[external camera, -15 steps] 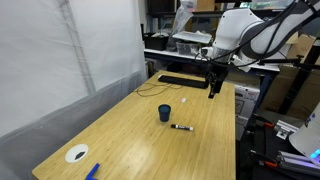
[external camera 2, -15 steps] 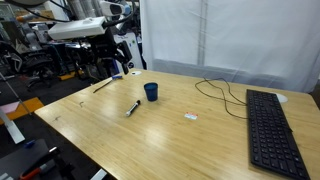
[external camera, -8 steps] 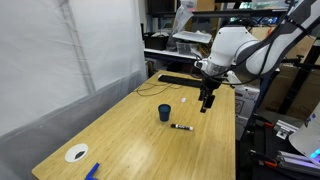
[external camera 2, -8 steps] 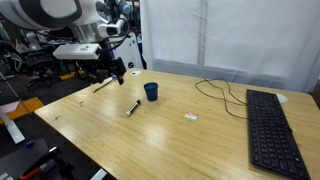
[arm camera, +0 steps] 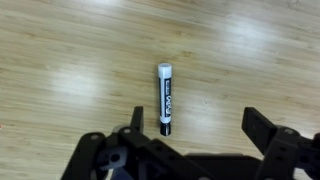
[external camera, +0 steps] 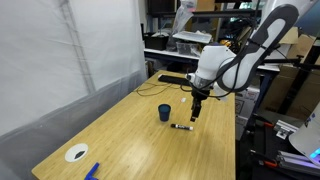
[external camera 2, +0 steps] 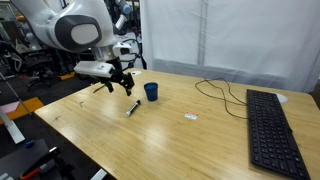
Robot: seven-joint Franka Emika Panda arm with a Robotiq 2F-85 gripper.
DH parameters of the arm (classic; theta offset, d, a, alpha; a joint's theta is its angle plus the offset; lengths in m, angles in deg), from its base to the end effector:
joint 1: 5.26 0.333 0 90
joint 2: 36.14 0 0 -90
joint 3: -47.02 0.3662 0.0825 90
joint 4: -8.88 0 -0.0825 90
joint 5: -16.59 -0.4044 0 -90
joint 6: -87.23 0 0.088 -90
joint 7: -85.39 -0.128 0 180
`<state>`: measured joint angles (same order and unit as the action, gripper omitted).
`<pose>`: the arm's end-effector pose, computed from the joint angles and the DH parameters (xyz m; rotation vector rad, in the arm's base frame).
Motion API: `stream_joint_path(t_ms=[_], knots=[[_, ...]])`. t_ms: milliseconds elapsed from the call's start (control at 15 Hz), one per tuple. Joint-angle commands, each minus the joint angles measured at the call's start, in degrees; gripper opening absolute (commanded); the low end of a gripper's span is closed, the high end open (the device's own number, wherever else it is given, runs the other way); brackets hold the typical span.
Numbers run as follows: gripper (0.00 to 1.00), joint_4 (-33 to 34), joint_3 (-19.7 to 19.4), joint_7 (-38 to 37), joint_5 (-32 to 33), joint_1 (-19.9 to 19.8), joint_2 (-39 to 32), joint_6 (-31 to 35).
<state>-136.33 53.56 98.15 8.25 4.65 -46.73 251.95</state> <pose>0.4773 0.1344 0.2302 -3.0060 -0.5606 -0.2341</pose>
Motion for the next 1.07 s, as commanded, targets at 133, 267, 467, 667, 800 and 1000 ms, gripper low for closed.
stream_joint_path(t_ms=[133, 267, 467, 667, 800, 1000], knots=[[1.0, 6.7, 6.0, 3.3, -3.2, -7.0, -8.2, 0.8], [1.0, 8.7, 7.1, 3.4, -2.3, -8.2, -10.1, 0.7], [1.0, 11.4, 7.6, 3.0, -0.9, -8.4, -12.7, 0.9], [1.0, 14.0, 5.9, 1.6, 2.8, -6.6, -15.5, -0.3], [1.0, 15.7, 4.6, 1.2, 6.1, -5.8, -17.6, -1.3], [1.0, 18.1, 4.4, 1.6, 9.0, -6.1, -20.7, -2.0]])
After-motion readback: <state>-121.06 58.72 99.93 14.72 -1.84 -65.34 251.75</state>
